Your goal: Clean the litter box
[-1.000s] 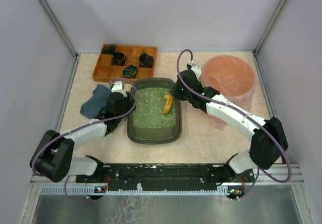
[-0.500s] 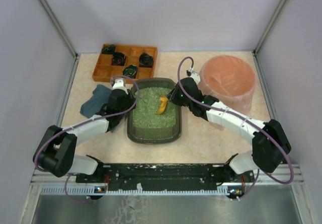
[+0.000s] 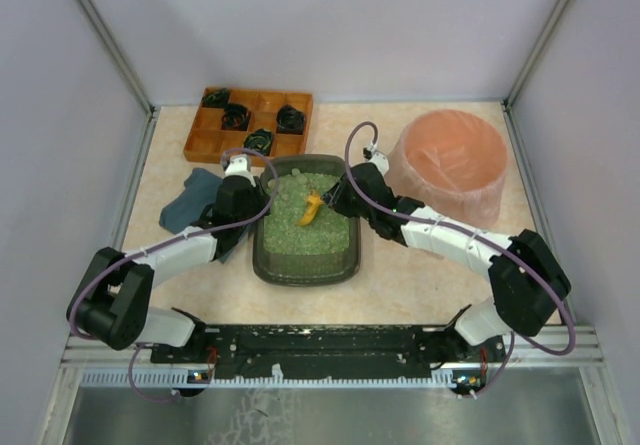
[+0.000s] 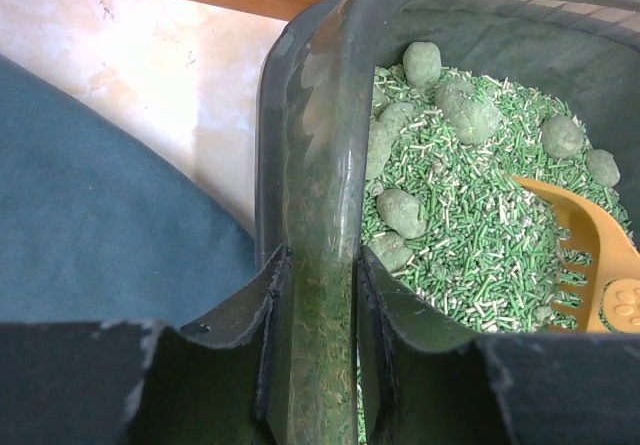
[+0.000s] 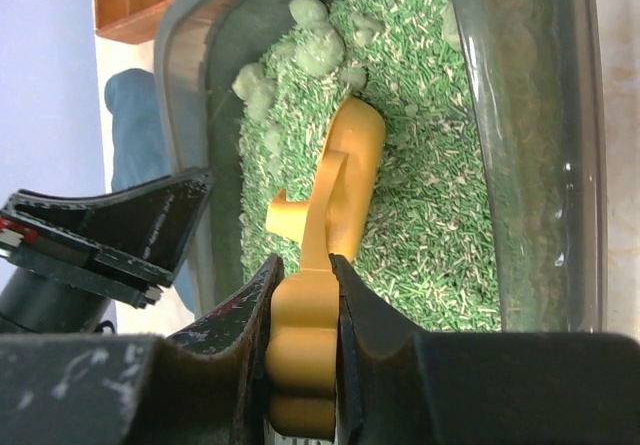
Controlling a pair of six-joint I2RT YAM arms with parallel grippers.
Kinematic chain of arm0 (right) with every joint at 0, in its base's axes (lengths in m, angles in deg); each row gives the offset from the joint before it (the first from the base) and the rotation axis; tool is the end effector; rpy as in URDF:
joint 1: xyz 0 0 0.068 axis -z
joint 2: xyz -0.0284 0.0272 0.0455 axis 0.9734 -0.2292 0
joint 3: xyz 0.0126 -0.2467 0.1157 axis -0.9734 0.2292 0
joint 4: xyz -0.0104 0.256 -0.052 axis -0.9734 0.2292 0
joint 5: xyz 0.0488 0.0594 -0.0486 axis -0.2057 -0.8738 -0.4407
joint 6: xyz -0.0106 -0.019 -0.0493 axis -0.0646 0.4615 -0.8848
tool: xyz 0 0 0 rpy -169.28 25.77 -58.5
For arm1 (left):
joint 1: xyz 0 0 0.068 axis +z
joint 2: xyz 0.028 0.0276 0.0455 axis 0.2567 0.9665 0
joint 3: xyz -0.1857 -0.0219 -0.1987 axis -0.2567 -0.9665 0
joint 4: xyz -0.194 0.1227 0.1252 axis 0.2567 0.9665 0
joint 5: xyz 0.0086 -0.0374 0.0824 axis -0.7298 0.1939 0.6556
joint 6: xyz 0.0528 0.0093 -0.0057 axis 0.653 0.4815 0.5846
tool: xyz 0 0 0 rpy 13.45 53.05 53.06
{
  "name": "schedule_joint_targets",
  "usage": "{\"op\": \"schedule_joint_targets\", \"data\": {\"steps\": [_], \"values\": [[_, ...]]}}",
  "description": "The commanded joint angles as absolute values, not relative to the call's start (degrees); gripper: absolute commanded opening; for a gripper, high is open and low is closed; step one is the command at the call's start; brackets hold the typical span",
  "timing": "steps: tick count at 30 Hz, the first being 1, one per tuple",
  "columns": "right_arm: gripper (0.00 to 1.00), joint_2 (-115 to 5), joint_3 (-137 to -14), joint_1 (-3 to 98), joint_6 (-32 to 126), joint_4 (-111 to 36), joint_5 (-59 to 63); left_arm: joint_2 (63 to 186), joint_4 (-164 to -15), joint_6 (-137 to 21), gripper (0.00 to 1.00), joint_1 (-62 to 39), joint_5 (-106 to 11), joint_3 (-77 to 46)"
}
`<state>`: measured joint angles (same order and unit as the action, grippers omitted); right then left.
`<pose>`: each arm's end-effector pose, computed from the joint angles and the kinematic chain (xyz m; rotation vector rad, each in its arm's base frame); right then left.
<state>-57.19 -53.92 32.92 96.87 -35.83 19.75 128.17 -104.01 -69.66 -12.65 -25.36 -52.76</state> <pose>0.2390 0.2207 0.2530 0.3616 2.2004 0.8395 0.2558 -0.1238 0.1935 -0.0811 2.0543 -0.3077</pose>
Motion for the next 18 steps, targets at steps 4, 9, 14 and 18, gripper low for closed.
{"op": "schedule_joint_targets", "data": {"steps": [4, 9, 14, 18], "values": [[0.00, -54.61, -47.05, 30.34, 97.21, -37.57, 14.08, 130.25, -102.30, -71.58, 0.32, -13.15, -30.66, -52.38], [0.00, -47.43, -41.19, 30.34, 96.32, -41.35, 16.50, 129.15, -102.68, -71.68, 0.36, -13.11, -30.14, -53.07], [0.00, -41.87, -34.95, 30.59, 98.91, -47.42, 17.60, 127.54, -103.64, -72.01, 0.42, -13.08, -29.87, -54.19], [0.00, -39.00, -31.17, 30.96, 100.64, -51.58, 17.90, 125.88, -105.22, -72.28, 0.52, -13.12, -30.16, -55.55]]}}
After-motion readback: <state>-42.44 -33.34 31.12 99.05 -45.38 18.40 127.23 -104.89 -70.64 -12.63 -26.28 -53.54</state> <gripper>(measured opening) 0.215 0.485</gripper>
